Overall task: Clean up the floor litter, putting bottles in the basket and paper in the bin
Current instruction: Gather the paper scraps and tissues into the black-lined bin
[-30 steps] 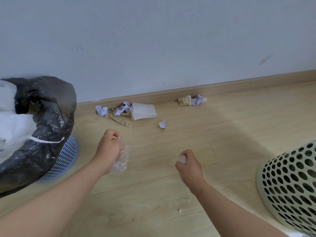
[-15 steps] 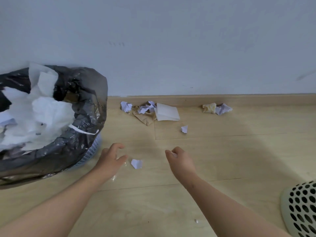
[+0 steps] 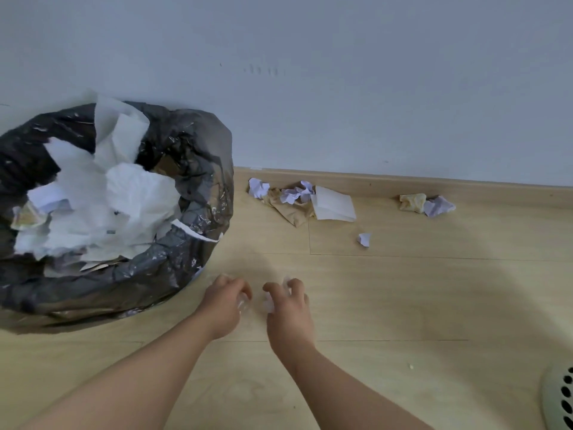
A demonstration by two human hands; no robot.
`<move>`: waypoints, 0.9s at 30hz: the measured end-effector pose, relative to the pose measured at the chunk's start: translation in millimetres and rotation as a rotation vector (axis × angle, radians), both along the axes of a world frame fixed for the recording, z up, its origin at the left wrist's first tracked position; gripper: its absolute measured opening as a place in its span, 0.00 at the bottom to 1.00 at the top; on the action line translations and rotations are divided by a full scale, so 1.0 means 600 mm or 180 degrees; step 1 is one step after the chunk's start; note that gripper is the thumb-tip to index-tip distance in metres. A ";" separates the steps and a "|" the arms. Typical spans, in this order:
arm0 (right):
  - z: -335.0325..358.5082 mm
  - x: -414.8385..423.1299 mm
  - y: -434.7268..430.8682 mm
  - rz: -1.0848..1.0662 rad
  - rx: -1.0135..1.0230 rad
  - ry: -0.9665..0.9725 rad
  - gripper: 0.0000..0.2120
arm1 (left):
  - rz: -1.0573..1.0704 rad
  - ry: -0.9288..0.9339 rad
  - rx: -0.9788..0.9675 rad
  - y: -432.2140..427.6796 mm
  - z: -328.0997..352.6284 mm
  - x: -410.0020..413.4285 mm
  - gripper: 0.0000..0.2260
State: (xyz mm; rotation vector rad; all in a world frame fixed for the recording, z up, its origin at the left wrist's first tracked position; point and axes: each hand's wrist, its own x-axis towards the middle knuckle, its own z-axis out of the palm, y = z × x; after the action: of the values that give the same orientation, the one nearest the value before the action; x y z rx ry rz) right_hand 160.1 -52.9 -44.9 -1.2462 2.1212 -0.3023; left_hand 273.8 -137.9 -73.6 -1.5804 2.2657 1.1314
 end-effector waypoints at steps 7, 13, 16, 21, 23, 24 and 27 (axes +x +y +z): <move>-0.023 -0.020 -0.006 0.0853 0.0216 0.0203 0.25 | -0.0095 -0.0314 -0.0110 -0.001 0.000 -0.014 0.12; -0.041 -0.049 0.001 0.0404 0.0176 0.0156 0.16 | -0.0013 -0.0243 -0.0115 0.025 -0.004 -0.031 0.16; -0.035 -0.081 0.017 -0.0329 -0.0104 0.0156 0.15 | 0.0123 -0.0181 -0.0163 0.029 -0.009 -0.044 0.16; -0.022 -0.161 0.025 -0.1637 -0.0669 -0.0075 0.12 | 0.0347 -0.0293 -0.0363 0.031 -0.011 -0.075 0.14; -0.017 -0.189 0.018 -0.1899 -0.0709 -0.0052 0.14 | 0.0330 -0.0274 -0.0333 0.029 -0.013 -0.086 0.14; -0.015 -0.200 0.013 -0.1991 -0.0724 -0.0002 0.15 | 0.0311 -0.0274 -0.0312 0.025 -0.014 -0.088 0.14; -0.002 -0.225 -0.017 -0.1850 -0.0807 0.0203 0.20 | 0.0195 -0.0292 -0.0274 0.011 -0.024 -0.083 0.13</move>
State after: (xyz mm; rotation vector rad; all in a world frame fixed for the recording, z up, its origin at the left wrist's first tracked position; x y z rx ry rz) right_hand 24.8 -63.2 -46.1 -0.7425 2.5278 -0.8099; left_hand 224.1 -131.0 -88.1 -1.7076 2.2493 0.9660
